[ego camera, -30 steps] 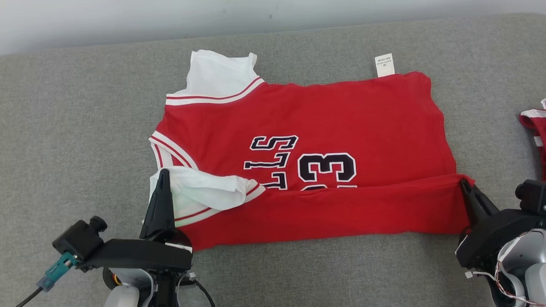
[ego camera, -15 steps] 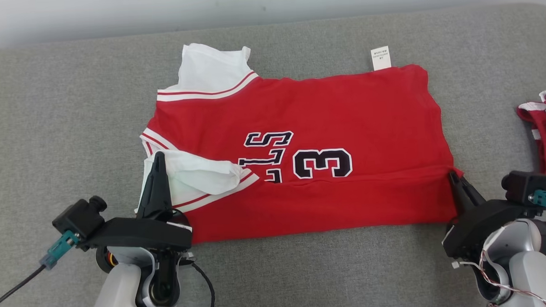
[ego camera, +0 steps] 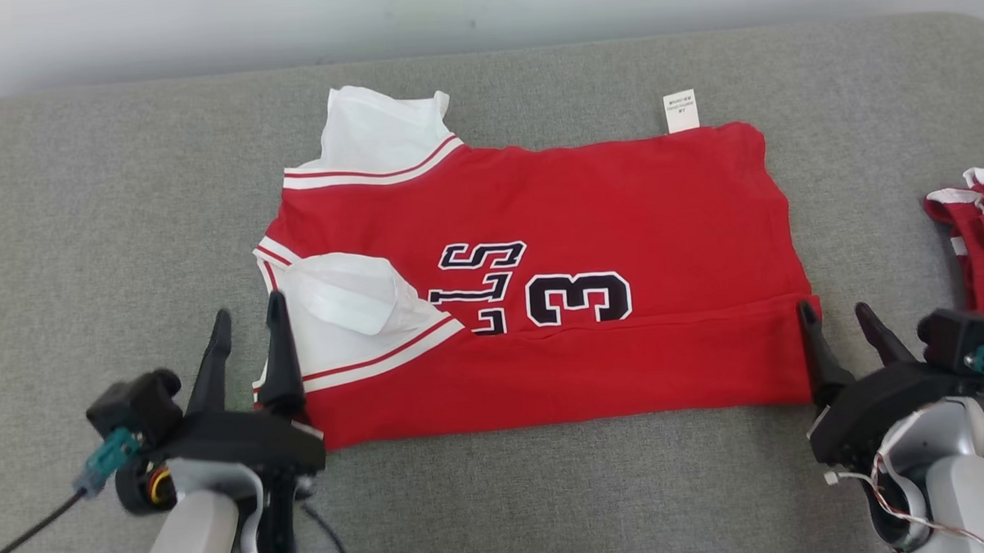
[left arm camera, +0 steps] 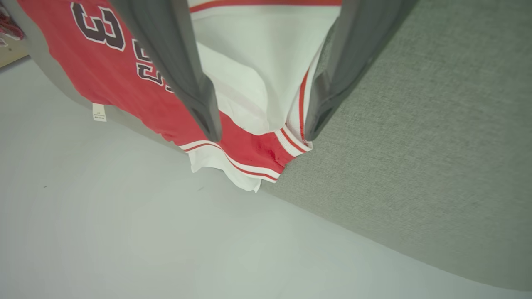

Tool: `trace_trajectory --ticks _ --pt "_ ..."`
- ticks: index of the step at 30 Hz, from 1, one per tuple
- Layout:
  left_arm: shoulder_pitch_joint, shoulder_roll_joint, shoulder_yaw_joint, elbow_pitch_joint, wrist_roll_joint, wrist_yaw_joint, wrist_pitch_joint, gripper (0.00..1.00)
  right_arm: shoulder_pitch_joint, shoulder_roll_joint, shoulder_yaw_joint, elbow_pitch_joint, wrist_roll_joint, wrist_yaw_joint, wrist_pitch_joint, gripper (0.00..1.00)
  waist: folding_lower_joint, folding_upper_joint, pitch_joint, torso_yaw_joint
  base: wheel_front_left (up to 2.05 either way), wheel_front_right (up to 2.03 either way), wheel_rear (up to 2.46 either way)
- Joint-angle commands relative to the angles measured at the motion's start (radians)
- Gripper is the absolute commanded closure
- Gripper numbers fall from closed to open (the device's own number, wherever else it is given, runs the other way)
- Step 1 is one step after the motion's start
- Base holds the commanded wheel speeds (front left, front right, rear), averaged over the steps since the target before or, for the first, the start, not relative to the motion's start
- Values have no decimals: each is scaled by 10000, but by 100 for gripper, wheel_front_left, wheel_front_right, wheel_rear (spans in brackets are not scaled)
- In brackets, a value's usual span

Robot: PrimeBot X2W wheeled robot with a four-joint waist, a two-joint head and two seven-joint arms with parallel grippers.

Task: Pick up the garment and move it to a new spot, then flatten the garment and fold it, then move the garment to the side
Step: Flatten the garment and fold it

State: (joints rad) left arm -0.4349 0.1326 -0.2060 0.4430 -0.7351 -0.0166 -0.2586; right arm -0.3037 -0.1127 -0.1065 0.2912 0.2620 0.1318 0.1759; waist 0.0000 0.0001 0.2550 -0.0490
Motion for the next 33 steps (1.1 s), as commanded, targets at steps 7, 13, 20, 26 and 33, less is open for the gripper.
trace_trajectory --ticks 7,13,20,26,33 --pt "1455 738 -244 -538 1825 838 -80 0 1001 -39 -460 -964 -601 -27 -85 0 0 -1 -227 32 0 0 0" --pt "2145 823 -529 -509 2448 1292 -30 0 1456 255 -563 -1212 -1152 -27 -80 0 0 -1 -256 47 0 0 0" --pt "1868 789 -857 45 2696 1383 266 0 1121 480 -577 -561 -1803 -28 218 0 0 -1 -121 73 0 0 0" --pt "1571 681 -977 446 2731 1558 508 0 777 547 -591 99 -2206 -28 776 0 0 -1 17 133 0 0 0" --pt "1190 588 -1337 831 2880 1629 1203 0 645 618 -459 730 -2664 -28 1624 0 0 -1 177 239 0 0 0"
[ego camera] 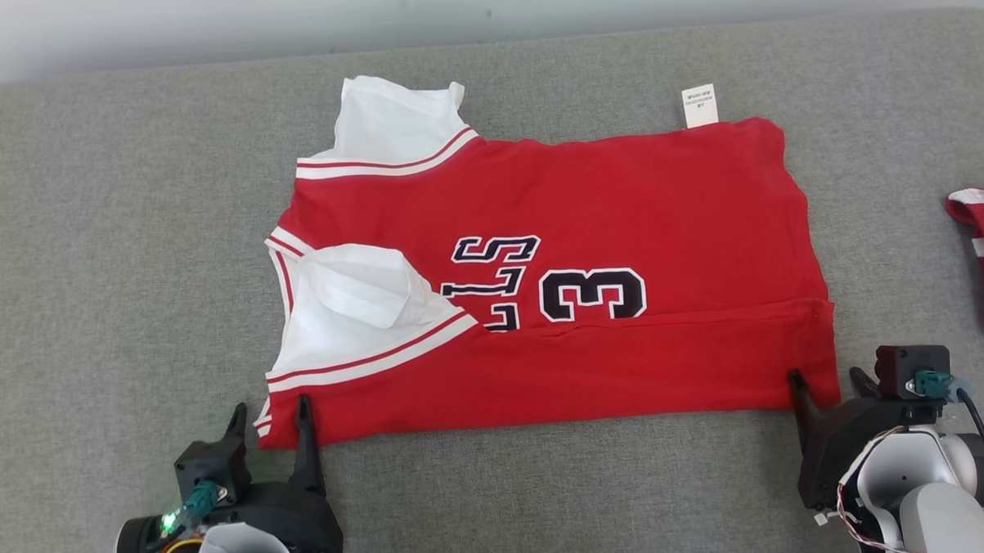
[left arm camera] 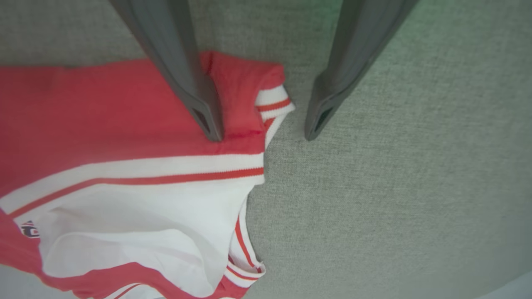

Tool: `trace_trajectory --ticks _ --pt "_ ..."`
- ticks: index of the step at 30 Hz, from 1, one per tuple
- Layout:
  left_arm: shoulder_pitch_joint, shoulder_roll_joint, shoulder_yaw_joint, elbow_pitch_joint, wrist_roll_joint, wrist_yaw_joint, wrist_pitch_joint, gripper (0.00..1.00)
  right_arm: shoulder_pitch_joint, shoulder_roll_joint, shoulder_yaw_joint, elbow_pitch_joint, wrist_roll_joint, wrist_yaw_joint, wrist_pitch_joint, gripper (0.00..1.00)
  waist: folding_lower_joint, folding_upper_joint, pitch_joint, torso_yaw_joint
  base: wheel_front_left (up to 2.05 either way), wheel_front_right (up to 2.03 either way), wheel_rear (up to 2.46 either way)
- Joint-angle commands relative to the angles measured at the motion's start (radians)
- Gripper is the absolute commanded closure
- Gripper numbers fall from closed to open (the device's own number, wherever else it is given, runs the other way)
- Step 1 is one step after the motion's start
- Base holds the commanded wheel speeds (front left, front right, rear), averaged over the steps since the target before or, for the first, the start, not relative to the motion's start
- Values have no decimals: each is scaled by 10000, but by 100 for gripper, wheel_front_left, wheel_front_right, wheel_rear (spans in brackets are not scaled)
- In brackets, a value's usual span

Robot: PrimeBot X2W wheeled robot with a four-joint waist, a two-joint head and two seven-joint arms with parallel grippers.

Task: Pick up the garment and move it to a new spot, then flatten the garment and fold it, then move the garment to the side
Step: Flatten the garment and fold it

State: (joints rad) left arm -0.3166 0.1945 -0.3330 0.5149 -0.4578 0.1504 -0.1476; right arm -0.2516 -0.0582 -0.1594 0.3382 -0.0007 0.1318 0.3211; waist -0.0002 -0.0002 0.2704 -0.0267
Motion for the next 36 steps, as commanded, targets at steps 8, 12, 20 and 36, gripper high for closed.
trace_trajectory --ticks 8,12,20,36 --pt "224 -123 -459 359 -53 -295 613 100 387 124 324 452 -119 -3 626 100 2 2 33 42 0 0 0" --pt "456 9 -318 293 -142 -191 457 100 561 72 258 156 10 -14 407 100 2 2 -227 23 0 0 0" --pt "1515 401 -248 -502 -287 -27 423 100 1605 47 -140 -1160 400 -29 415 100 2 2 -991 -40 0 0 0" --pt "3148 566 -457 -1786 -515 344 849 100 3070 56 -258 -1610 1293 -29 528 100 2 2 -1248 -150 0 0 0"
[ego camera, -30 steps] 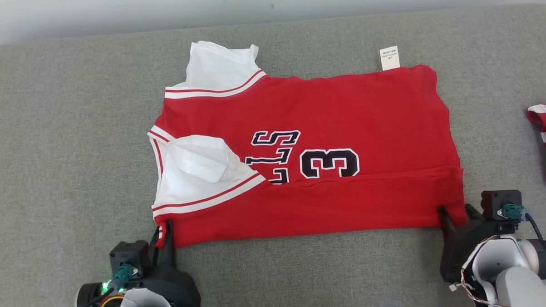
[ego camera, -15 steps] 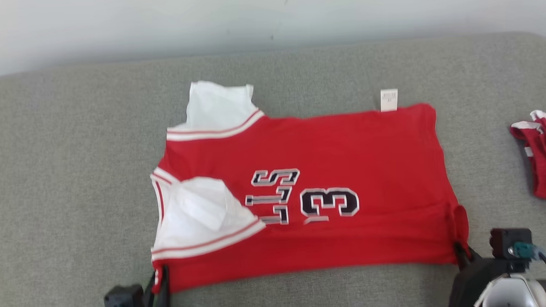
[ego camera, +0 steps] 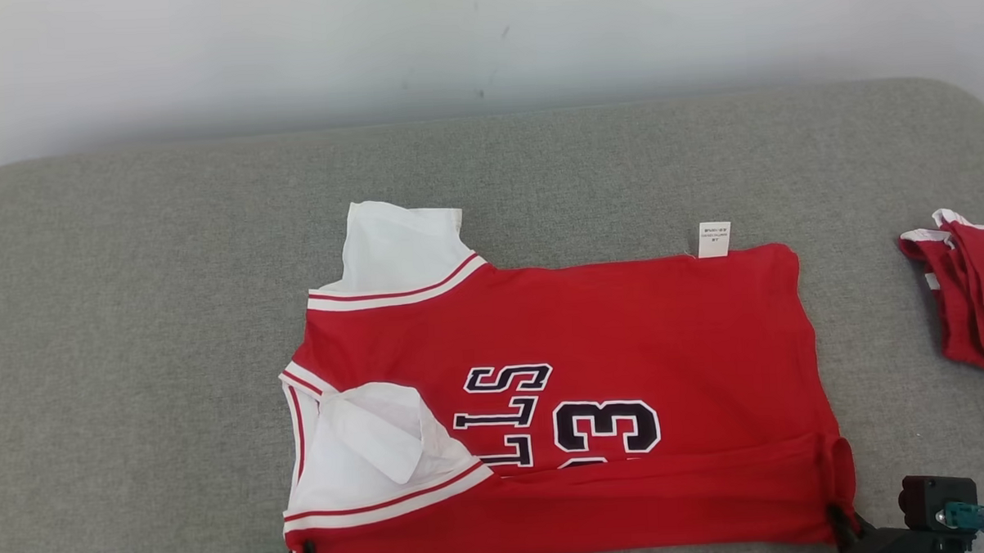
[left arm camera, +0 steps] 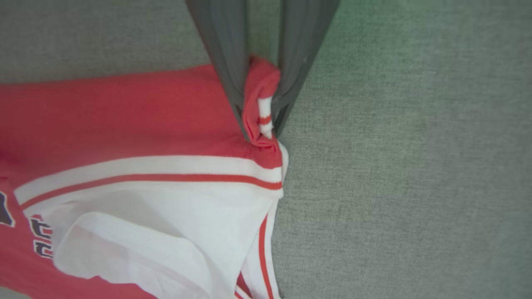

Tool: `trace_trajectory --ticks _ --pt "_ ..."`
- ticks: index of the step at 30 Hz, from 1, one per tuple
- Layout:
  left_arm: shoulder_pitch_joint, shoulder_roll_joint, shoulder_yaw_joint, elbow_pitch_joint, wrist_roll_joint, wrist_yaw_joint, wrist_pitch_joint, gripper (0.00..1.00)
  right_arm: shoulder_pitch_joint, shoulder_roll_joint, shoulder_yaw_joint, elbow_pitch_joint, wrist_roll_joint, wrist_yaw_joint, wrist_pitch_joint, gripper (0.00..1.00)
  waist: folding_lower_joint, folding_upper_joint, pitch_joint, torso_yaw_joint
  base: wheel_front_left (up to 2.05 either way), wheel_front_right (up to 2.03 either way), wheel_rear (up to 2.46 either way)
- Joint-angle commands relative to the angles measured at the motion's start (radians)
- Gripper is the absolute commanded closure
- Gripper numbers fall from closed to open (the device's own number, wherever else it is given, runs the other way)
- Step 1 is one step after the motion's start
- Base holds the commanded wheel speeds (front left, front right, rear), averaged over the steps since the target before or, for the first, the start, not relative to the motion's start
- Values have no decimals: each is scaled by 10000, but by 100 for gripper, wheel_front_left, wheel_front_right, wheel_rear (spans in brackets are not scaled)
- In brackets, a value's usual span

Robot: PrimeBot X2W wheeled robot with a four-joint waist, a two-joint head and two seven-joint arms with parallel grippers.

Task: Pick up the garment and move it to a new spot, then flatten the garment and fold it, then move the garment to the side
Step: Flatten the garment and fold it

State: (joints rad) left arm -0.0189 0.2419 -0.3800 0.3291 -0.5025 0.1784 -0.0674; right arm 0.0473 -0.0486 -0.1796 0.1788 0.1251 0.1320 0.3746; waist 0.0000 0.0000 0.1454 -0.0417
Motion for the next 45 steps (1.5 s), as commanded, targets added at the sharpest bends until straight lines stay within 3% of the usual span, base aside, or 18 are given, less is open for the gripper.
trace_trajectory --ticks 1,2,9,15,20,25,36,45 --pt "186 100 33 41 -94 83 46 64 71 -38 -33 37 58 -31 -57 16 0 0 7 -7 0 0 0" --pt "207 91 72 15 -138 104 17 0 50 -38 -18 78 82 -31 -107 0 0 0 9 -12 0 0 0" --pt "527 329 404 -258 -413 350 289 0 -236 -28 -148 -5 14 -30 -338 0 0 0 -29 -48 0 0 0" --pt "519 702 984 -1274 -550 572 -20 0 -560 -23 -389 -606 123 -30 -180 0 0 0 11 -41 0 0 0" --pt "-195 1080 1090 -1944 -484 411 157 0 -1325 -57 -342 -1297 -183 -30 260 0 0 0 237 -138 0 0 0" --pt "-1615 1316 866 -2071 -400 -112 651 0 -2476 -326 -162 -1203 -125 -30 954 0 0 0 620 -270 0 0 0" --pt "-5457 1123 610 -357 -707 -1009 1837 0 -5577 -903 876 258 235 -30 1790 0 0 0 2057 -763 0 0 0" --pt "-7633 1018 448 1345 -450 -1175 2276 0 -7205 -1111 1789 1123 301 -30 1741 0 0 0 3065 -1157 0 0 0"
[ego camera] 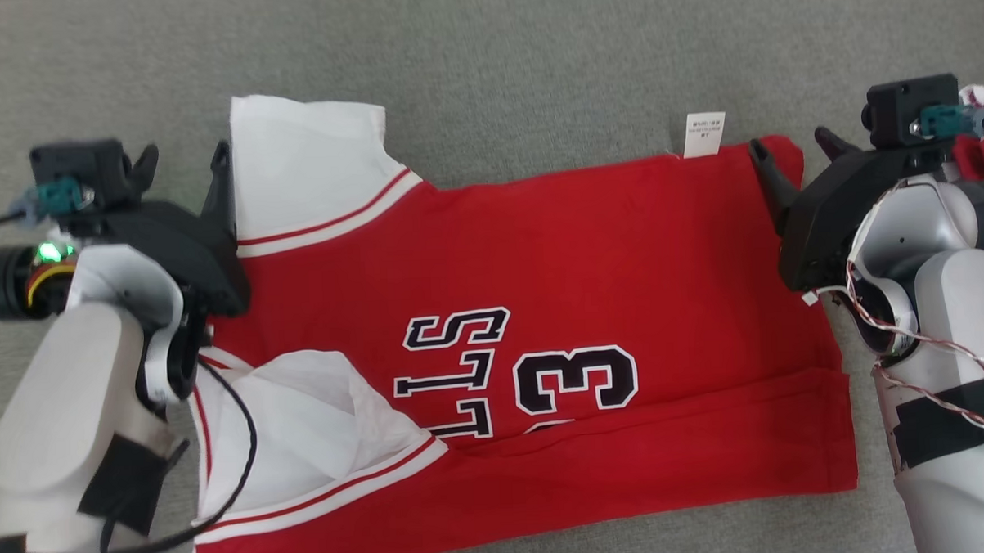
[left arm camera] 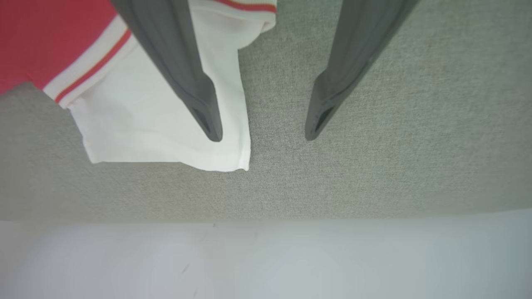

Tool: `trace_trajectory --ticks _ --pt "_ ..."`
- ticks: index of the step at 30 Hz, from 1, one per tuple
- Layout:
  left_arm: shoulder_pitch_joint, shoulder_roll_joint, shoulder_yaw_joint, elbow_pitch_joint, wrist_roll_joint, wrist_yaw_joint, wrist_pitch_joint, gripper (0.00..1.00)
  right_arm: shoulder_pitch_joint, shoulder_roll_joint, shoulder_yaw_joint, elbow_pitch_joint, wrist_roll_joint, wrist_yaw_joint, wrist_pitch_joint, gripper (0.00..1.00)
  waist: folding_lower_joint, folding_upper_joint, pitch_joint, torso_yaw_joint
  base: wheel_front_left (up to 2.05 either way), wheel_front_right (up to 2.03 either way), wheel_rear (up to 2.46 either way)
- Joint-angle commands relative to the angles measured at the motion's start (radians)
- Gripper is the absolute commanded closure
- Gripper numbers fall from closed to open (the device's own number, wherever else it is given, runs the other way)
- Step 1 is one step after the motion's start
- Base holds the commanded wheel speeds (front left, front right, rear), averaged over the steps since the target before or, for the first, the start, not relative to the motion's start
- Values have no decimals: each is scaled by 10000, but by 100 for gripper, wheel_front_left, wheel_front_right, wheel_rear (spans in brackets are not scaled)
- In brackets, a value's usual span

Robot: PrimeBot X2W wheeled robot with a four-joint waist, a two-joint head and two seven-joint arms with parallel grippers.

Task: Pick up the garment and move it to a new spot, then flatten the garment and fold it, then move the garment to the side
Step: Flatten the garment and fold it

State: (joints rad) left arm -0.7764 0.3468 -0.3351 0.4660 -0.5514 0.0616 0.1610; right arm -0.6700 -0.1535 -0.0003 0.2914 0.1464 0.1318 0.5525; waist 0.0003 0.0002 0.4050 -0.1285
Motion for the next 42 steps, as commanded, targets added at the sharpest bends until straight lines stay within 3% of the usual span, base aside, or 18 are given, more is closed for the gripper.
trace_trajectory --ticks 1,6,14,28,31,42 --pt "-290 -73 -28 162 64 -16 40 0 -144 -86 63 73 98 -28 -66 0 -3 -2 564 -301 0 0 0" --pt "-1220 -210 -143 890 151 -64 97 0 -498 -209 309 324 141 -28 -212 0 -3 -2 934 -350 0 0 0" --pt "-1870 -178 -252 1853 283 332 698 0 -603 -225 622 470 203 -28 -336 0 -3 -2 1122 -505 0 0 0" --pt "-1903 -382 -960 2170 -162 -423 2763 0 -709 -455 1005 387 218 -28 13 0 -3 -2 1246 -557 0 0 0" --pt "-1947 -205 -964 2023 -304 -562 3043 0 -844 -522 954 480 176 -28 308 0 -3 -2 1326 -559 0 0 0" --pt "-1812 -69 -1054 1598 -399 -534 3261 0 -1132 -594 746 843 -236 -28 439 0 -3 -2 1419 -507 0 0 0"
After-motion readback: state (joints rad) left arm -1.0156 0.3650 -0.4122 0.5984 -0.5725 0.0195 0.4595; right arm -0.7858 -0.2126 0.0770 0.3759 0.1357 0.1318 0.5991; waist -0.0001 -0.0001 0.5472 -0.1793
